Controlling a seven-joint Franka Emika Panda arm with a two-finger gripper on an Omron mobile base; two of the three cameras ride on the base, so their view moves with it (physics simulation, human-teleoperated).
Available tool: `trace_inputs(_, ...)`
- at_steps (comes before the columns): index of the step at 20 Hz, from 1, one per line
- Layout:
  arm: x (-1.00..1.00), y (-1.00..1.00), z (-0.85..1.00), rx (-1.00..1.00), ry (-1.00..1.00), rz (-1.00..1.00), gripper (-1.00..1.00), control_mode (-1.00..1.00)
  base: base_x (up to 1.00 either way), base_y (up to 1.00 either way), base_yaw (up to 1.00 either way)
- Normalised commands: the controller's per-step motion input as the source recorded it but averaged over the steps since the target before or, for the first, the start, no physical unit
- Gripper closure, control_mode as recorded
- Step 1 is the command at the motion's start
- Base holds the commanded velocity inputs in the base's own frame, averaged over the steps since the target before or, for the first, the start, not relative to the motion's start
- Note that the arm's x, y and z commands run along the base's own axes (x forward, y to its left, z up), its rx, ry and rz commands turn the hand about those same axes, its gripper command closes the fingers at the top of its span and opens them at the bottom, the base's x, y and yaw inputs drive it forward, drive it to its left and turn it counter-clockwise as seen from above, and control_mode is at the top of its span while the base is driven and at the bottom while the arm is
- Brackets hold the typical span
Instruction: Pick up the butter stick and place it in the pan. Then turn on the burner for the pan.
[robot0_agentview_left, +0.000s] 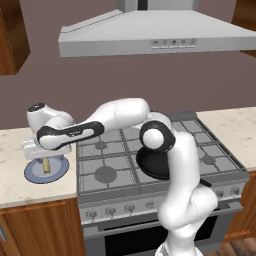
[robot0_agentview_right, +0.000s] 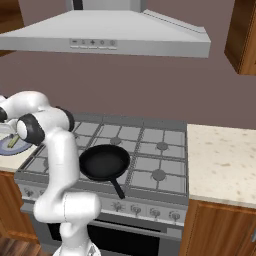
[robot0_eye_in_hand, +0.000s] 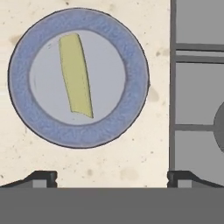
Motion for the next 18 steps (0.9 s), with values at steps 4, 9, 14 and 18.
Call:
trace_inputs(4,0.21,0.16,-0.18,0.00,0.06,0.00,-1.00,-1.00,0.00,0.00,0.00)
trace_inputs(9,0.24,0.01,-0.33,0.01,0.00,0.00,-1.00,-1.00,0.00,0.00,0.00)
trace_inputs(14,0.30,0.00,-0.46,0.08,0.00,0.00,-1.00,-1.00,0.00,0.00,0.00)
trace_inputs(18,0.27,0.00,-0.43,0.10,0.00,0.00,-1.00,-1.00,0.00,0.00,0.00)
